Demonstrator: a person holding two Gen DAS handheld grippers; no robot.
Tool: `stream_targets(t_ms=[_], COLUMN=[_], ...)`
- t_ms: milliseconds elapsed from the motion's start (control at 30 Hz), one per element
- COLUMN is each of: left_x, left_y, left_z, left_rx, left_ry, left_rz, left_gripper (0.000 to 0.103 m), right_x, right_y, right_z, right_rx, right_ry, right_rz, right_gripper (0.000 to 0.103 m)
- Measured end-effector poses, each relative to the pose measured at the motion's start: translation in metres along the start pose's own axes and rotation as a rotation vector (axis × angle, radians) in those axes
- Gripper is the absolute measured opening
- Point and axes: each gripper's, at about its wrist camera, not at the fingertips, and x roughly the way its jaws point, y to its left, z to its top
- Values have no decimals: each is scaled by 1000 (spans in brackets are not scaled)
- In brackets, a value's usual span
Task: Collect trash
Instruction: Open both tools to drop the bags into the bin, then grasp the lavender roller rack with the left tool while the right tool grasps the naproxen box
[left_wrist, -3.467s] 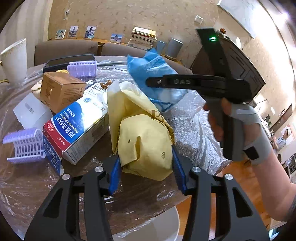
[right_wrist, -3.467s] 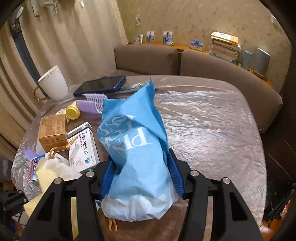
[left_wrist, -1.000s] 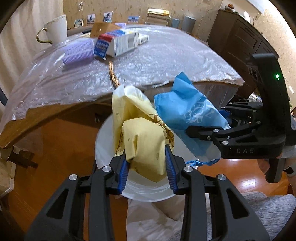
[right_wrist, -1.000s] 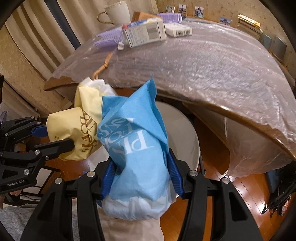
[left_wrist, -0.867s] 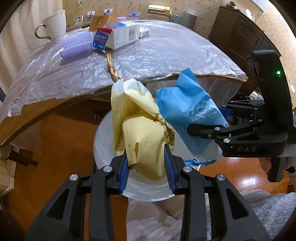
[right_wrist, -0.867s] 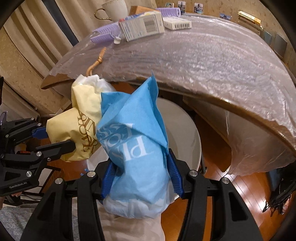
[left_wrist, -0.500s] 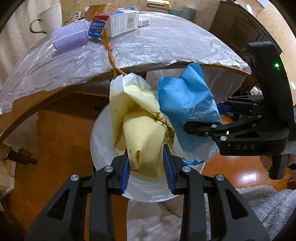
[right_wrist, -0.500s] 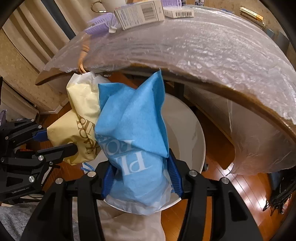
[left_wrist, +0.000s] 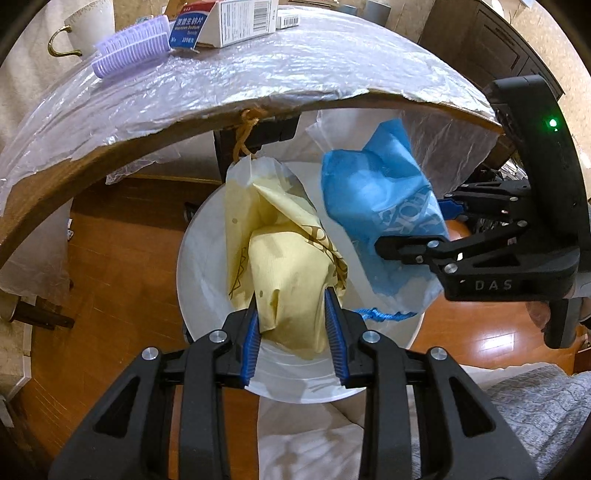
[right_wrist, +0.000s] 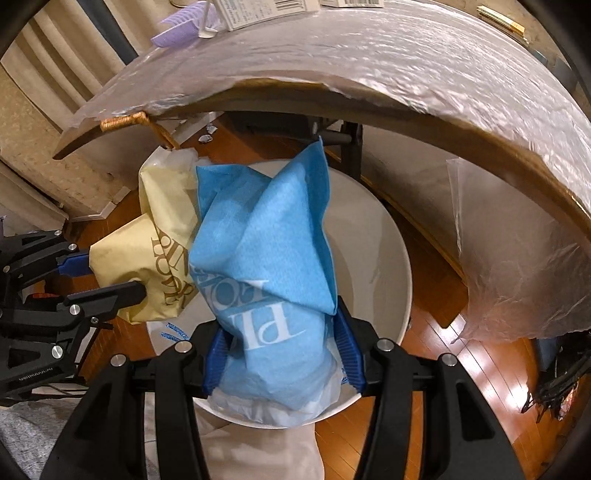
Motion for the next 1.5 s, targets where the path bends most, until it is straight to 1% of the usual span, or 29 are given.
stream_targets(t_ms=[167, 333, 567, 633, 733, 767, 800, 833, 867, 900, 967, 1067, 1133, 1200, 1233, 1267, 1300, 1333, 1367, 1433, 1467, 1500], left_x=[13, 27, 33, 39, 43, 45, 47, 46, 47, 45, 39, 26, 8, -22, -35, -54, -67, -81, -97, -114, -118, -122], left_y=[8, 10, 14, 14, 16, 17, 20, 22, 25, 26, 26, 19, 14, 9, 7, 6, 6, 6, 7, 12, 13, 16], left_z=[1, 3, 5, 8, 12, 13, 14, 14, 15, 16, 16, 19, 23, 28, 32, 36, 39, 42, 48, 57, 65, 72], left_rx=[-2, 1, 12, 18, 18, 13, 7, -2, -9, -9, 8, 42, 44, 30, 22, 8, 0, -9, -21, -39, -48, -59], left_ry=[17, 29, 47, 61, 75, 86, 94, 99, 100, 85, 67, 44, 8, -46, -71, -111, -142, -187, -240, -292, -312, -340], left_rz=[2, 4, 7, 15, 59, 73, 73, 82, 99, 123, 141, 208, 234, 246, 254, 273, 288, 302, 315, 328, 338, 354], left_gripper=[33, 33, 33, 33, 33, 36, 38, 51, 72, 78, 79, 79, 79, 79, 82, 89, 93, 98, 100, 101, 101, 101], right_x=[4, 8, 15, 17, 22, 23, 24, 24, 22, 21, 16, -2, -27, -53, -69, -91, -107, -127, -138, -156, -164, -167], right_y=[-2, 4, 2, 2, -1, -2, -5, -6, -8, -10, -9, -9, -5, 2, 6, 13, 17, 23, 25, 27, 26, 24], right_z=[1, 4, 9, 9, 8, 7, 7, 6, 5, 4, 2, -2, -4, -3, -2, 0, 3, 6, 10, 19, 26, 32], right_rx=[14, 23, 42, 49, 61, 73, 88, 104, 125, 135, 138, 136, 138, 130, 120, 97, 77, 51, 38, 28, 28, 30], right_ry=[8, 24, 40, 46, 61, 65, 66, 69, 65, 60, 56, 34, 3, -43, -78, -142, -197, -270, -312, -387, -434, -463], right_rz=[-19, -30, -45, -54, -63, -68, -74, -72, -70, -69, -78, -83, -75, -64, -63, -65, -73, -94, -106, -122, -128, -136], right_gripper=[51, 51, 51, 51, 53, 55, 59, 68, 72, 76, 76, 76, 76, 77, 80, 82, 89, 94, 95, 99, 99, 99])
